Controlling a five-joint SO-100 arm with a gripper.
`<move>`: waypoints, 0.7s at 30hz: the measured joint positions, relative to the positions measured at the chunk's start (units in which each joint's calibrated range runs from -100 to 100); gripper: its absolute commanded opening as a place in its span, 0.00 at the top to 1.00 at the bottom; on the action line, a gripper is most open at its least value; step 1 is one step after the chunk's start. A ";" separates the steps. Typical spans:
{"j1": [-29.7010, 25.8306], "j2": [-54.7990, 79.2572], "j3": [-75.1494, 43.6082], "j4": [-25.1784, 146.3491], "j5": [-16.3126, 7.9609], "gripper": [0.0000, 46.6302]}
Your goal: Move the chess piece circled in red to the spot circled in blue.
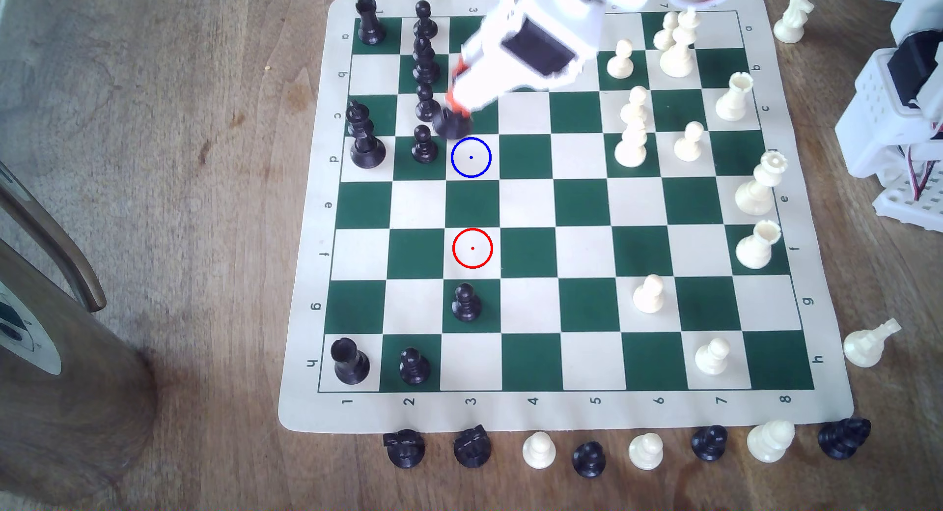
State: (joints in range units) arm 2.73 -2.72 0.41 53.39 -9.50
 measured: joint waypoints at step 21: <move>2.58 5.28 13.10 -11.95 0.54 1.00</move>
State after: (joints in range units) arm 5.31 2.56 13.51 41.43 -8.96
